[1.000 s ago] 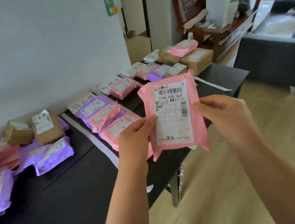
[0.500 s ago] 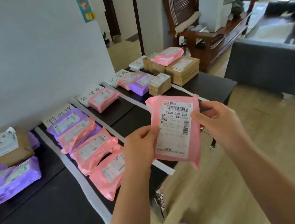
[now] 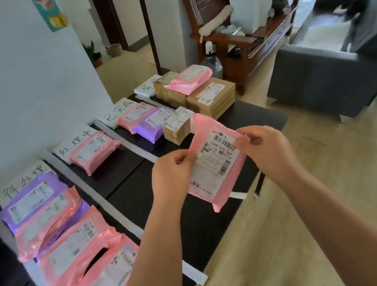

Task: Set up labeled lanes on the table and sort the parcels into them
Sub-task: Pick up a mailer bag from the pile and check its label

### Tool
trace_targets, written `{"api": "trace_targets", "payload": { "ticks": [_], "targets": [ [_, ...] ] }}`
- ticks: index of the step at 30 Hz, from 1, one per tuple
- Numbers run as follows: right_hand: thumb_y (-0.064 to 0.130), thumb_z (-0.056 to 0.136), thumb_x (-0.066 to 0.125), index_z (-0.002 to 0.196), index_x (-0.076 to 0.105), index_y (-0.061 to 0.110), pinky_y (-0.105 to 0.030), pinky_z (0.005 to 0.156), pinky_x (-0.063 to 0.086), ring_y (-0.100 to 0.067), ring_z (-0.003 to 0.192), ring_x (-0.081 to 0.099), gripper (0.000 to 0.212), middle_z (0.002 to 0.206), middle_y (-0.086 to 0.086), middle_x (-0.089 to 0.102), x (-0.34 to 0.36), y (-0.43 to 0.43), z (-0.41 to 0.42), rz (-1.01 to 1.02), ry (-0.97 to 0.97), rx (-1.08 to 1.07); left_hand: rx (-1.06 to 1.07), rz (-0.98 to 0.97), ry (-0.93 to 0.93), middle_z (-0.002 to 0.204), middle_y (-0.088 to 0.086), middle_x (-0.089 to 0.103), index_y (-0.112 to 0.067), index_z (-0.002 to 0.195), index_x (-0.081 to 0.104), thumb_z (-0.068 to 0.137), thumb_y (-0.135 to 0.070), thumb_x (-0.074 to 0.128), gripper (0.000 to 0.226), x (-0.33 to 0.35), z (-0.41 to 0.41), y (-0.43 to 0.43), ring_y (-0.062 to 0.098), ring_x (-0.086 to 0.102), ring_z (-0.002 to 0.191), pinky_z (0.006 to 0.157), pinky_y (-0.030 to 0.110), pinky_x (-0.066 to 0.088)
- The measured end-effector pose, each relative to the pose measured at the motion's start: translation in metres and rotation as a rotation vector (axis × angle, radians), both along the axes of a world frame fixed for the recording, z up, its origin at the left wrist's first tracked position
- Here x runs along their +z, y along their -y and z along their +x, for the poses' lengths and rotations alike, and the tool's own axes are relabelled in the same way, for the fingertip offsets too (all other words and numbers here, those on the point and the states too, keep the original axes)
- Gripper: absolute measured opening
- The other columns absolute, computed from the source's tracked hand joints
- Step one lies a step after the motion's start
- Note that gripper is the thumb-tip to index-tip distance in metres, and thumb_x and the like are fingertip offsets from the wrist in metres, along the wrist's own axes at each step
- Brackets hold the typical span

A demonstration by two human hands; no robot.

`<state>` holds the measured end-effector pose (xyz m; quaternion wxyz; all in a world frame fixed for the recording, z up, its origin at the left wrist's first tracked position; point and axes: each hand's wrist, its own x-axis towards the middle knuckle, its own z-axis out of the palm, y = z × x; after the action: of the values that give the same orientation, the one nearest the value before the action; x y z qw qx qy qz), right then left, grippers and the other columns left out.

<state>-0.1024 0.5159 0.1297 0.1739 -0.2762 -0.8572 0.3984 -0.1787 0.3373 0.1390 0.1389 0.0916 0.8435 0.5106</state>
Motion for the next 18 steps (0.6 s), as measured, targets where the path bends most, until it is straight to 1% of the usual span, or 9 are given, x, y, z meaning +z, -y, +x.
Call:
{"api": "trace_targets", "payload": {
  "ticks": [3,6,11,12,13,14,15,16,18],
  "targets": [
    [0.032,0.093,0.066,0.111,0.074,0.026,-0.023,0.075,0.05,-0.007,0.09,0.061,0.02,0.102,0.007,0.066,-0.011,-0.023,-0.018,-0.056,0.044,0.0,0.01,-0.063,-0.025,0.092,-0.014,0.069,-0.026,0.109,0.073,0.097,-0.03,0.06,0.018,-0.013,-0.019,-0.023,0.005,0.065,0.083,0.066,0.019,0.048],
    [0.028,0.091,0.069,0.109,0.076,0.023,-0.031,0.082,0.053,-0.008,0.089,0.061,0.019,0.099,0.008,0.068,-0.019,-0.049,-0.043,-0.111,0.087,-0.001,0.062,-0.108,-0.029,0.094,-0.014,0.069,-0.026,0.113,0.072,0.098,-0.03,0.059,0.021,-0.025,-0.04,-0.048,0.004,0.062,0.082,0.063,0.017,0.045],
    [0.022,0.089,0.071,0.106,0.077,0.02,-0.035,0.087,0.054,-0.009,0.088,0.062,0.017,0.091,0.011,0.067,-0.033,-0.1,-0.099,-0.164,0.101,0.102,0.248,-0.135,-0.076,0.096,-0.017,0.064,-0.025,0.12,0.069,0.097,-0.033,0.059,0.026,-0.045,-0.071,-0.097,-0.001,0.058,0.079,0.062,0.015,0.042],
    [0.022,0.089,0.071,0.104,0.077,0.021,-0.035,0.086,0.055,-0.01,0.088,0.063,0.016,0.091,0.011,0.067,-0.035,-0.111,-0.109,-0.177,0.104,0.122,0.299,-0.137,-0.096,0.1,-0.016,0.063,-0.026,0.123,0.067,0.097,-0.035,0.06,0.029,-0.05,-0.076,-0.107,-0.001,0.058,0.084,0.065,0.016,0.046],
    [0.022,0.089,0.071,0.102,0.078,0.022,-0.034,0.084,0.055,-0.01,0.086,0.063,0.014,0.09,0.011,0.067,-0.037,-0.121,-0.118,-0.195,0.11,0.133,0.357,-0.132,-0.099,0.108,-0.013,0.062,-0.027,0.128,0.063,0.095,-0.038,0.06,0.035,-0.055,-0.08,-0.115,0.003,0.06,0.094,0.074,0.02,0.051],
    [0.022,0.09,0.071,0.099,0.078,0.022,-0.033,0.081,0.055,-0.009,0.084,0.064,0.012,0.088,0.012,0.067,-0.039,-0.131,-0.127,-0.219,0.118,0.137,0.421,-0.131,-0.076,0.12,-0.008,0.059,-0.028,0.135,0.057,0.094,-0.04,0.061,0.043,-0.061,-0.084,-0.124,0.009,0.058,0.11,0.086,0.03,0.054],
    [0.023,0.09,0.071,0.096,0.078,0.023,-0.031,0.078,0.055,-0.009,0.082,0.064,0.01,0.086,0.012,0.068,-0.042,-0.142,-0.135,-0.243,0.128,0.14,0.491,-0.138,-0.04,0.133,-0.004,0.053,-0.028,0.14,0.05,0.092,-0.041,0.063,0.052,-0.066,-0.087,-0.131,0.016,0.051,0.124,0.097,0.04,0.052],
    [0.023,0.09,0.071,0.094,0.078,0.024,-0.029,0.075,0.054,-0.009,0.08,0.065,0.008,0.083,0.012,0.069,-0.047,-0.152,-0.142,-0.263,0.142,0.149,0.561,-0.155,-0.014,0.142,-0.001,0.046,-0.027,0.144,0.044,0.091,-0.039,0.065,0.059,-0.069,-0.087,-0.139,0.02,0.042,0.134,0.104,0.046,0.047],
    [0.022,0.09,0.07,0.086,0.077,0.027,-0.028,0.072,0.054,-0.01,0.077,0.067,0.009,0.078,0.009,0.071,-0.057,-0.168,-0.157,-0.299,0.176,0.175,0.679,-0.191,0.003,0.149,0.0,0.039,-0.023,0.149,0.036,0.09,-0.037,0.068,0.068,-0.077,-0.087,-0.15,0.02,0.031,0.141,0.112,0.047,0.039]
  ]
}}
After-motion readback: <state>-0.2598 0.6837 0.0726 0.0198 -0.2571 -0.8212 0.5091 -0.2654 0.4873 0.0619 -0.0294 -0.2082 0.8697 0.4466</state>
